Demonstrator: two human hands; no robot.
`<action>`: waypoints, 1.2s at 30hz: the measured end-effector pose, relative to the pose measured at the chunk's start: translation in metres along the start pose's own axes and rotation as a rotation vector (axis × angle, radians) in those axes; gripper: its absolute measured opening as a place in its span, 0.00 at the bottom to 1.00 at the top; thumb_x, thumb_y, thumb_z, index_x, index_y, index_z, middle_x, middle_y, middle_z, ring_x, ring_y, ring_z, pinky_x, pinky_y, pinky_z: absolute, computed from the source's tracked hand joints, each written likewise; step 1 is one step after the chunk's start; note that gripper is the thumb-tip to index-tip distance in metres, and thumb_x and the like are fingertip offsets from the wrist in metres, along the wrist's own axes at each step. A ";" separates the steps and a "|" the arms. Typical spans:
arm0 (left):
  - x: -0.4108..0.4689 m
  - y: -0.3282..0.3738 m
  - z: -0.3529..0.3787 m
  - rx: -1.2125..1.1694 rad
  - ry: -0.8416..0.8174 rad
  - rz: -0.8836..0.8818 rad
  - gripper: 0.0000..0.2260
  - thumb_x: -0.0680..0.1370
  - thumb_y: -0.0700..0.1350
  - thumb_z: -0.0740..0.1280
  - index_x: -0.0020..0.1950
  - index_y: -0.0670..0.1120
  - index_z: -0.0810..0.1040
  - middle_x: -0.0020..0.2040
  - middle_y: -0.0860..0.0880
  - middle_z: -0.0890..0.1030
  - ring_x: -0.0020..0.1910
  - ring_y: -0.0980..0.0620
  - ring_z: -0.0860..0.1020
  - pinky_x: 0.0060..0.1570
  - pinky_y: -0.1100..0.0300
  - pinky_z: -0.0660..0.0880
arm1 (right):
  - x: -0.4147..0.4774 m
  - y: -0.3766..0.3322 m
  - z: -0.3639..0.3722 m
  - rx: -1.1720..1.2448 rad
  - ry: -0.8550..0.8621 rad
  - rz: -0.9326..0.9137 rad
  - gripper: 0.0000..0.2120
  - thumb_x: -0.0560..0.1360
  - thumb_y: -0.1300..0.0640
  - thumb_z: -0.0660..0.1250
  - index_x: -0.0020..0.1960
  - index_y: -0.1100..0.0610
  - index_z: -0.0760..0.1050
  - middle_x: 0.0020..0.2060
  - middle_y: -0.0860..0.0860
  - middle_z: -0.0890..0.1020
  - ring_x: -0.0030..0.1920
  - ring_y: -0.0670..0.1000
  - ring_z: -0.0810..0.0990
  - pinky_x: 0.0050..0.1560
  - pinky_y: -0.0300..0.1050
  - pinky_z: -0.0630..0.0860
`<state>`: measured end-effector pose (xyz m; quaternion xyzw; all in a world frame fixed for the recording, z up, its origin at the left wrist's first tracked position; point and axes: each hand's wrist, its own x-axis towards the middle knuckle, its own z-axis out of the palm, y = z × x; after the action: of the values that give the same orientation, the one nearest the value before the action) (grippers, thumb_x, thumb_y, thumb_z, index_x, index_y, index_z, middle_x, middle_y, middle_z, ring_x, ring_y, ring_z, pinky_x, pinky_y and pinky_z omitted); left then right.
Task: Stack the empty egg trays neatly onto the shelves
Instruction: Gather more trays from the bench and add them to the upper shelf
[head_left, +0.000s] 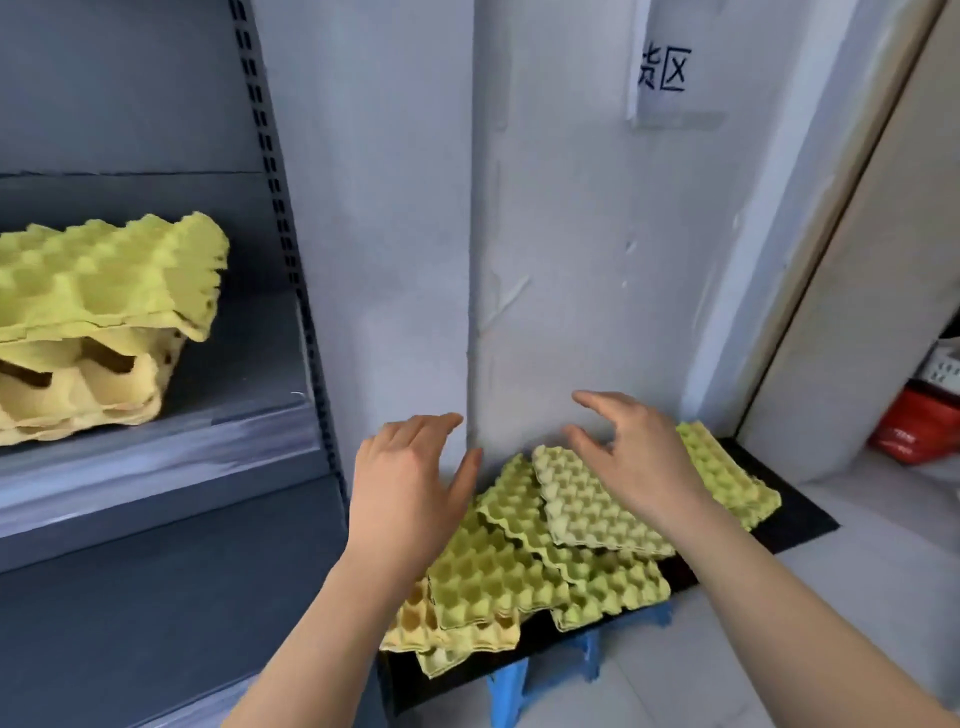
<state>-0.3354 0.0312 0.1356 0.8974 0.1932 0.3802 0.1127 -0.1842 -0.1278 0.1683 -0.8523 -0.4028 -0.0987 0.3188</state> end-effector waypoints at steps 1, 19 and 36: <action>0.001 0.011 0.023 -0.011 -0.031 -0.008 0.20 0.75 0.57 0.61 0.55 0.44 0.82 0.49 0.48 0.84 0.46 0.43 0.82 0.45 0.49 0.78 | -0.001 0.024 -0.003 -0.020 -0.025 0.019 0.20 0.76 0.51 0.67 0.66 0.58 0.75 0.63 0.52 0.78 0.63 0.51 0.75 0.63 0.40 0.65; 0.037 0.055 0.358 -0.027 -0.585 -0.321 0.18 0.76 0.52 0.69 0.65 0.48 0.77 0.58 0.48 0.81 0.59 0.44 0.77 0.57 0.48 0.74 | 0.046 0.345 0.077 0.012 -0.308 0.455 0.21 0.79 0.51 0.63 0.70 0.57 0.69 0.64 0.52 0.75 0.63 0.50 0.73 0.57 0.40 0.68; 0.036 -0.012 0.569 0.056 -1.090 -0.785 0.50 0.69 0.59 0.75 0.80 0.50 0.46 0.79 0.45 0.51 0.77 0.42 0.55 0.72 0.45 0.61 | 0.082 0.531 0.251 0.148 -0.669 0.808 0.31 0.77 0.46 0.64 0.76 0.54 0.59 0.73 0.54 0.65 0.70 0.53 0.66 0.65 0.50 0.68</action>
<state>0.0969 0.0260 -0.2357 0.8268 0.4306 -0.2015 0.3006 0.2456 -0.1713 -0.2383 -0.8996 -0.1276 0.3383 0.2448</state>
